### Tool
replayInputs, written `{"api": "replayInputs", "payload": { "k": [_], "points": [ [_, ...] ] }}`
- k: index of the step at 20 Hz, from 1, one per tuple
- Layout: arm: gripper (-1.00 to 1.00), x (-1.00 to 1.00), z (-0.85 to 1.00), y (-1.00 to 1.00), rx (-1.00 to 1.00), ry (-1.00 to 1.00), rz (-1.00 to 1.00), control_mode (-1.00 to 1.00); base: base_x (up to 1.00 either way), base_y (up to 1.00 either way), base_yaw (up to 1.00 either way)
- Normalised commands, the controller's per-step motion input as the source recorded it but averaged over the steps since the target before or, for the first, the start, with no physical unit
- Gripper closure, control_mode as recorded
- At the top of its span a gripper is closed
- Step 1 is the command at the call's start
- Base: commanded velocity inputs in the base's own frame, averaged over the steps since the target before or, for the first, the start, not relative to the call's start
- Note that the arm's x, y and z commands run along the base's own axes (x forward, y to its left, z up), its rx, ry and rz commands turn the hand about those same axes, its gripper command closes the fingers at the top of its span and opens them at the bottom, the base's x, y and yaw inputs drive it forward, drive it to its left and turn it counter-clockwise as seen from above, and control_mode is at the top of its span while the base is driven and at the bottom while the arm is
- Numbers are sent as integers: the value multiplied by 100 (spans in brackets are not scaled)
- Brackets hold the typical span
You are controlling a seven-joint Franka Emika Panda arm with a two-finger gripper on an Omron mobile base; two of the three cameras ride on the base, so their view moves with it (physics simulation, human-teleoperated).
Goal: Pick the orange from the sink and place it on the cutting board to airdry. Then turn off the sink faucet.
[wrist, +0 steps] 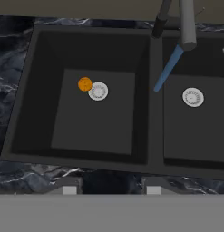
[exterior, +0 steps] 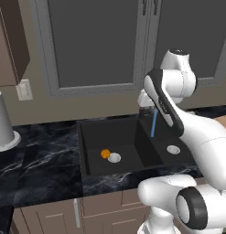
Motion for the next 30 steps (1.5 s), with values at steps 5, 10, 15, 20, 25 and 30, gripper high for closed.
{"api": "replayInputs", "payload": {
  "k": [5, 10, 15, 20, 25, 30],
  "points": [
    [-100, -9, 0, 17, 0, -1, 0, -100, 0, 0, 0],
    [-100, -39, -5, 53, 0, -16, 2, -100, 0, 0, 0],
    [-100, -7, -16, 50, 0, -15, 6, -100, 0, 0, 0],
    [-100, 23, -33, 17, -1, -13, 0, -100, 0, 0, 0],
    [-100, 42, -35, 14, 0, -5, 0, -100, 0, 0, 0],
    [-100, 44, -26, 22, 0, 0, 0, -100, 0, 0, 0]
  ]
}}
